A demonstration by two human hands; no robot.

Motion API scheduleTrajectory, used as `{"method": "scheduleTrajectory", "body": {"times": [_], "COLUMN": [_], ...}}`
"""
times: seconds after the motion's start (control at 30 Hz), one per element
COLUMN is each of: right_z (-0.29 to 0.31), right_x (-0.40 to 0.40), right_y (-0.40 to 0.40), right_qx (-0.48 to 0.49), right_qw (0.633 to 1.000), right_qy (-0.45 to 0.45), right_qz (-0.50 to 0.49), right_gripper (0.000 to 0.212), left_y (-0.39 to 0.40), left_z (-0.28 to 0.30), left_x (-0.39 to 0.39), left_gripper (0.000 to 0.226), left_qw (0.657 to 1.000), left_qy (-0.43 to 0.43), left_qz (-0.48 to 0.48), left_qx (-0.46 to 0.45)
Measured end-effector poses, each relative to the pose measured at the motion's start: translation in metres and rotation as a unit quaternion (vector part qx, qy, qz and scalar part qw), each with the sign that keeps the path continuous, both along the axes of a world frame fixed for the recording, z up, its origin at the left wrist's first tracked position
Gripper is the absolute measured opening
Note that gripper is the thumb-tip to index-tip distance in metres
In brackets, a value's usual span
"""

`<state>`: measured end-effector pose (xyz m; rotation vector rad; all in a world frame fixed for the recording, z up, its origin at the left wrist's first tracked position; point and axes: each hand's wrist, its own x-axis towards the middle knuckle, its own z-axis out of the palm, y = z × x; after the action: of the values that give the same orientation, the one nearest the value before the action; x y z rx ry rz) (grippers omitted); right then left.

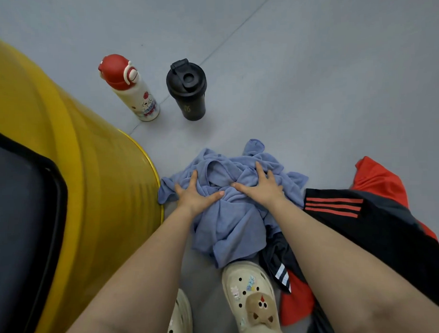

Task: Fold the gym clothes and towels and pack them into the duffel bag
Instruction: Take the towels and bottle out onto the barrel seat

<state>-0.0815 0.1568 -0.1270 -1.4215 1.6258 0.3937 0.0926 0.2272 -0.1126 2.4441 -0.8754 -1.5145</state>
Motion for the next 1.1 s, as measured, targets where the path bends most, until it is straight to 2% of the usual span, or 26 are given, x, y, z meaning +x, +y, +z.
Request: {"method": "scheduleTrajectory", "body": {"times": [0.1,0.2,0.23,0.3,0.37,0.47,0.57,0.63,0.73,0.97,1.1], "right_z": [-0.003,-0.003,-0.001,0.004,0.008,0.023,0.052,0.075,0.111,0.216,0.283], "right_x": [0.003,0.012,0.015,0.020,0.020,0.020,0.021,0.021,0.023,0.034,0.038], "right_y": [0.002,0.004,0.004,0.007,0.010,0.014,0.008,0.001,-0.007,-0.006,0.005], "right_qx": [-0.021,-0.022,-0.020,-0.015,-0.008,-0.005,-0.028,-0.049,-0.071,-0.132,-0.169], "right_qw": [0.999,0.992,0.987,0.979,0.974,0.963,0.954,0.950,0.943,0.930,0.920], "right_qy": [-0.031,-0.105,-0.127,-0.162,-0.188,-0.225,-0.253,-0.264,-0.278,-0.307,-0.327], "right_qz": [-0.015,-0.070,-0.094,-0.120,-0.130,-0.149,-0.160,-0.162,-0.171,-0.155,-0.132], "right_gripper": [0.100,0.096,0.091,0.063,0.038,0.036,0.021,0.020,0.028,0.035,0.018], "left_y": [0.000,0.004,0.005,0.007,0.008,0.005,-0.004,-0.015,-0.025,-0.020,-0.008], "left_z": [-0.005,-0.013,-0.012,-0.010,-0.004,0.011,0.039,0.065,0.103,0.198,0.257], "left_x": [-0.003,-0.007,-0.007,-0.005,-0.002,0.004,0.009,0.011,0.016,0.024,0.025], "left_gripper": [0.099,0.096,0.097,0.102,0.091,0.075,0.068,0.075,0.098,0.106,0.105], "left_qw": [0.998,0.990,0.984,0.972,0.967,0.968,0.968,0.967,0.965,0.953,0.941], "left_qy": [0.022,0.050,0.070,0.115,0.141,0.150,0.148,0.146,0.137,0.098,0.064], "left_qz": [0.045,0.109,0.135,0.173,0.173,0.147,0.113,0.088,0.064,0.064,0.058], "left_qx": [-0.033,-0.073,-0.089,-0.111,-0.121,-0.134,-0.167,-0.191,-0.214,-0.281,-0.327]}}
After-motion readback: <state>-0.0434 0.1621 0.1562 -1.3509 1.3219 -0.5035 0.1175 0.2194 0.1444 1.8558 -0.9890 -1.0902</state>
